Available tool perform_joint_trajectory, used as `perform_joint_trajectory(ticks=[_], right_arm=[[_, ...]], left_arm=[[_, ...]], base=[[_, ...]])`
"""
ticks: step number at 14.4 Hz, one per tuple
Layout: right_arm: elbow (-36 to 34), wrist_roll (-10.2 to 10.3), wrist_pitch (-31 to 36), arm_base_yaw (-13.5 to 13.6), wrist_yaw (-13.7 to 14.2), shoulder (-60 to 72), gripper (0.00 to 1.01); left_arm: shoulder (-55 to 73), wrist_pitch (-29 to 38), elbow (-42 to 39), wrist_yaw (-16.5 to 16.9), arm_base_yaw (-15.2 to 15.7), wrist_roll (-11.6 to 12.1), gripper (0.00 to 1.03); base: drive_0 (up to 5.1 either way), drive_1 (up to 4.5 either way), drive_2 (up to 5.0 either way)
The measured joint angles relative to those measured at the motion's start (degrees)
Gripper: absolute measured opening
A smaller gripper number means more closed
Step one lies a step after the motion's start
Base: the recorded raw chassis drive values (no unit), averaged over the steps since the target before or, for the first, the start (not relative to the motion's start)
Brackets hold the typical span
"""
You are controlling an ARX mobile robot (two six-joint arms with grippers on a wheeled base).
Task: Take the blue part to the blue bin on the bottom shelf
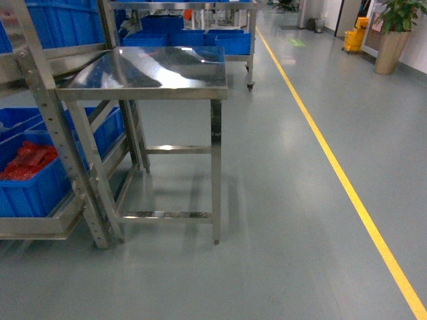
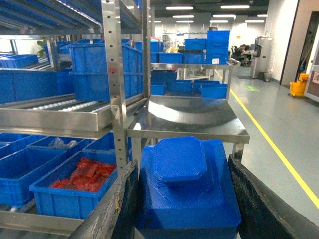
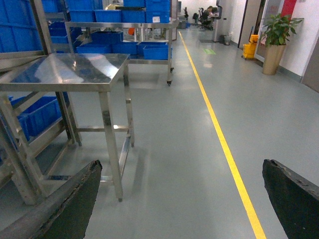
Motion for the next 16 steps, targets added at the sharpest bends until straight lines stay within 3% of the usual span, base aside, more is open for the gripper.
perform_joint_trajectory(ticks=[16], right_arm=[[0.0, 0.0, 0.3, 0.0, 0.0, 0.0, 0.98]], left_arm=[[-0.1, 0.2, 0.0, 0.0, 0.0, 0.0, 0.44]], base=[[-0.1, 4.16, -4.3]])
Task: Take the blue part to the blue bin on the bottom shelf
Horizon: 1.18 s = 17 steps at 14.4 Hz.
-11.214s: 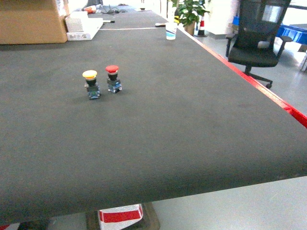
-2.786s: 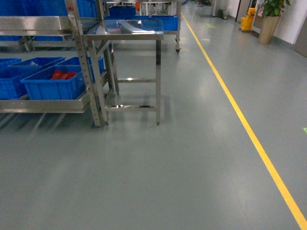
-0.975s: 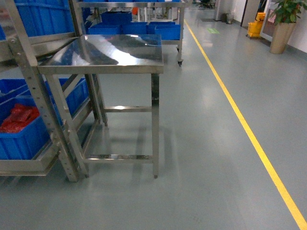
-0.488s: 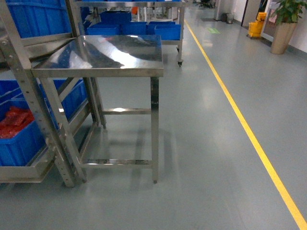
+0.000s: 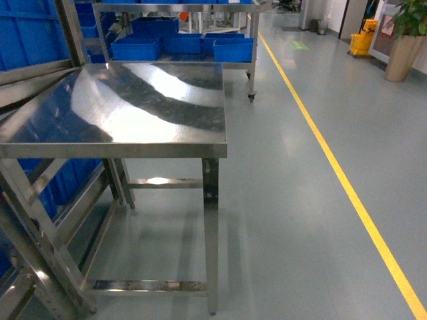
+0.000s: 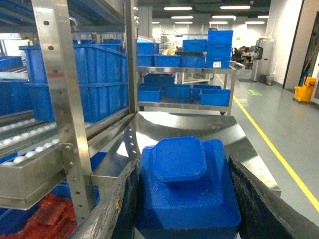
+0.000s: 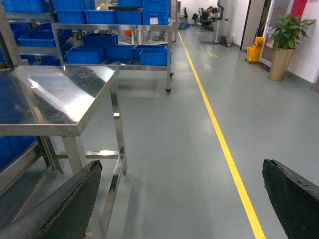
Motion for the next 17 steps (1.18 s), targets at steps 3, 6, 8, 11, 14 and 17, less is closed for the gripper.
perform_joint_trajectory(ticks=[3, 6, 8, 11, 14, 17], right_arm=[[0.0, 0.0, -0.2, 0.0, 0.0, 0.0, 0.98], [0.0, 0.0, -0.2, 0.0, 0.0, 0.0, 0.98], [0.0, 0.0, -0.2, 0.0, 0.0, 0.0, 0.98], [0.0, 0.0, -0.3, 0.0, 0.0, 0.0, 0.98], [0.0, 0.0, -0.2, 0.0, 0.0, 0.0, 0.98], [0.0, 0.0, -0.2, 0.0, 0.0, 0.0, 0.98]], left_arm=[[0.0, -0.3, 0.0, 0.0, 0.0, 0.0, 0.44], [0.1, 0.0, 0.0, 0.1, 0.0, 0.0, 0.44], [0.1, 0.0, 0.0, 0.0, 0.0, 0.0, 0.44], [0.1, -0.1, 0.0, 0.0, 0.0, 0.0, 0.44], [0.1, 0.0, 0.0, 0.0, 0.0, 0.0, 0.44], [0.1, -0.1, 0.0, 0.1, 0.0, 0.0, 0.44]], base=[[0.0, 4.28, -4.2], [0.0, 4.28, -4.2], [0.0, 4.28, -4.2], [0.0, 4.28, -4.2], [0.0, 4.28, -4.2], [0.0, 4.28, -4.2]])
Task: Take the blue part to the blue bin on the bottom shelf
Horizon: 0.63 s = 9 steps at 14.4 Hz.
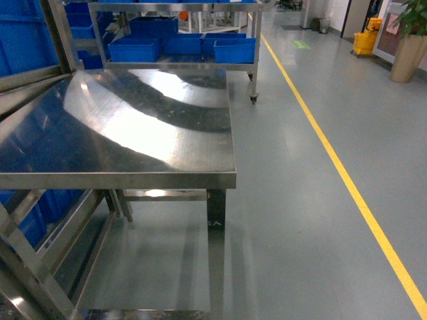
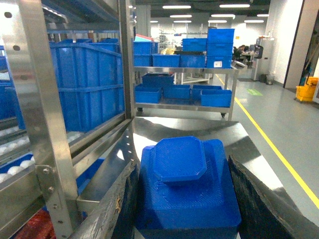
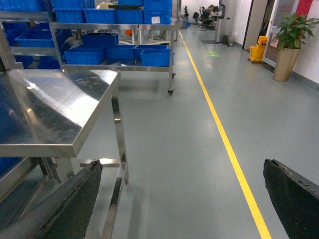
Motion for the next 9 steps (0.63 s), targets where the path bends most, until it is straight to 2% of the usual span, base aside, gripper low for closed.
perform_joint_trajectory(ticks=[9], right_arm=[[0.0, 0.0, -0.1, 0.0, 0.0, 0.0, 0.98]], left_arm=[[0.0, 0.1, 0.0, -0.1, 0.0, 0.0, 0.44]], base=[[0.0, 4.28, -4.2]])
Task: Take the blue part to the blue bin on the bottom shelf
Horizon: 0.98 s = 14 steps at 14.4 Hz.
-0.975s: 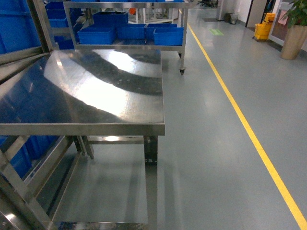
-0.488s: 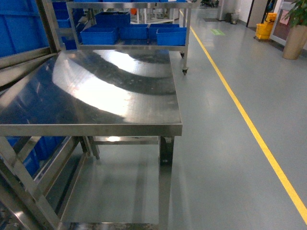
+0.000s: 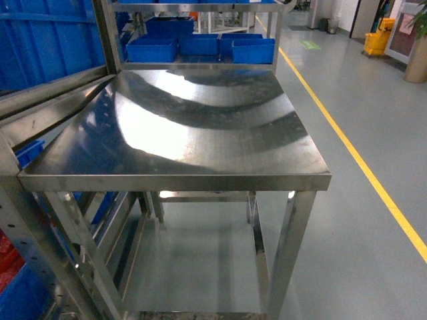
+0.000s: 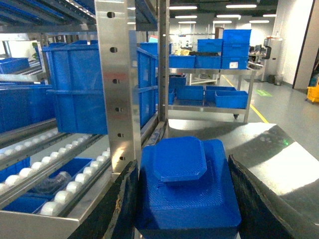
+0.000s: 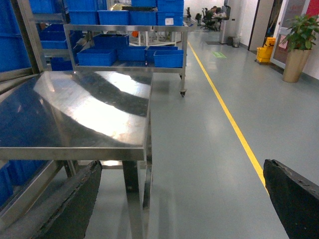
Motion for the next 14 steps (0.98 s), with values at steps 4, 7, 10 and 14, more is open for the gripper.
perform_joint_trajectory(ticks=[4, 7, 10, 14], right_arm=[[0.0, 0.0, 0.0, 0.0, 0.0, 0.0, 0.98], [0.0, 0.0, 0.0, 0.0, 0.0, 0.0, 0.98], [0.0, 0.0, 0.1, 0.0, 0.0, 0.0, 0.98], [0.0, 0.0, 0.1, 0.0, 0.0, 0.0, 0.98]], left_arm=[[0.0, -0.2, 0.0, 0.0, 0.0, 0.0, 0.44], [0.0, -0.2, 0.0, 0.0, 0.0, 0.0, 0.44], [0.0, -0.2, 0.0, 0.0, 0.0, 0.0, 0.44], [0.0, 0.0, 0.0, 0.0, 0.0, 0.0, 0.44]], base=[[0.0, 4.28, -4.2], [0.0, 4.28, -4.2], [0.0, 4.28, -4.2], [0.0, 4.28, -4.2]])
